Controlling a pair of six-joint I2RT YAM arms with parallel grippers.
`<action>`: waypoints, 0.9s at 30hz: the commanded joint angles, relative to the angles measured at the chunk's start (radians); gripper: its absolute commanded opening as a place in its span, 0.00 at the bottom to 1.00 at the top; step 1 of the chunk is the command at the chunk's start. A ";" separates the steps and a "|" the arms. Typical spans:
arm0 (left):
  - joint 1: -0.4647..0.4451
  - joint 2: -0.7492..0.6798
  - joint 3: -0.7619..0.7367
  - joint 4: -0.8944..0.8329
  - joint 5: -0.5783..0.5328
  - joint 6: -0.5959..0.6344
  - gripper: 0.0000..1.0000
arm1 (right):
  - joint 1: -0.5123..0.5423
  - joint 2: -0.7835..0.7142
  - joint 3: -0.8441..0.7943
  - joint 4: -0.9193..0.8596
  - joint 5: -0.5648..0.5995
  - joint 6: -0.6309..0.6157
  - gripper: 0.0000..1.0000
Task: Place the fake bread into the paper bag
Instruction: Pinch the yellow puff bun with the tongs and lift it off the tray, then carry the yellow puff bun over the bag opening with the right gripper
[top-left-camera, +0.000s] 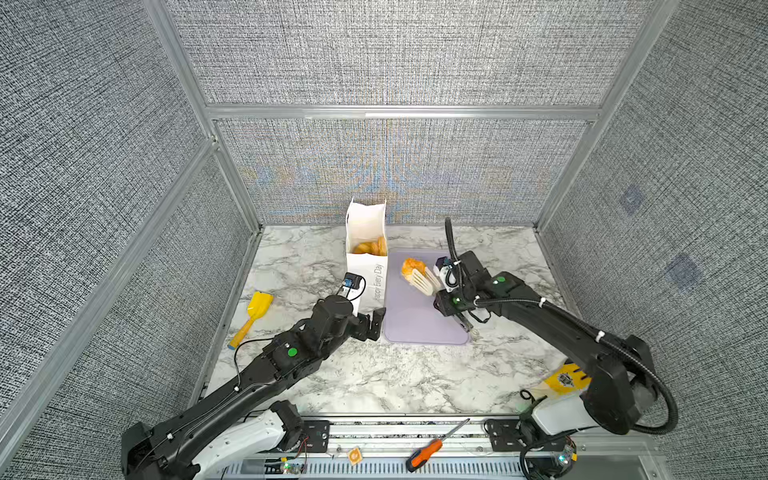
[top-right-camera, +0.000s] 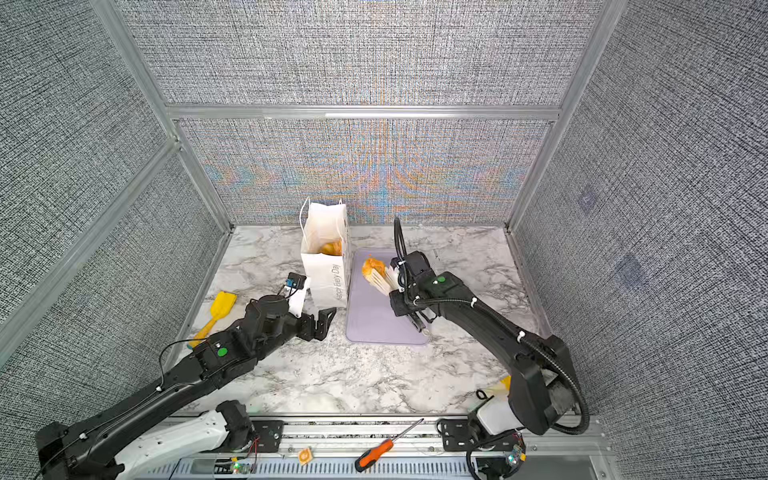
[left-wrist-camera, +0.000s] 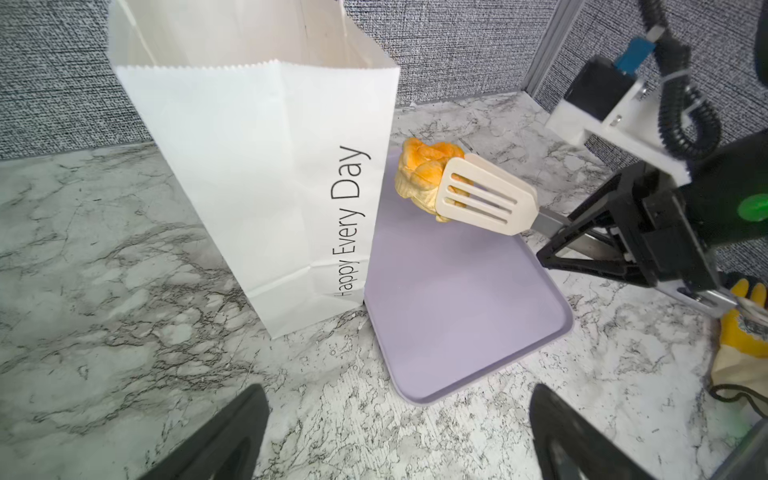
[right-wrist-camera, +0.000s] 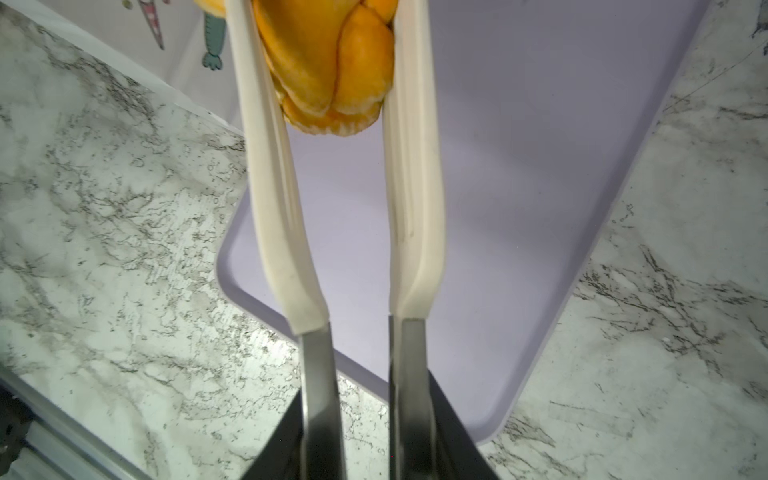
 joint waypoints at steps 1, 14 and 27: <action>0.004 0.000 0.020 -0.017 0.026 0.051 0.99 | 0.012 -0.032 0.001 0.020 -0.007 0.037 0.36; 0.038 0.010 0.160 -0.118 0.050 0.135 0.99 | 0.044 -0.195 0.005 -0.017 -0.007 0.088 0.36; 0.078 0.030 0.275 -0.183 0.051 0.174 0.99 | 0.113 -0.288 0.102 -0.083 0.046 0.118 0.36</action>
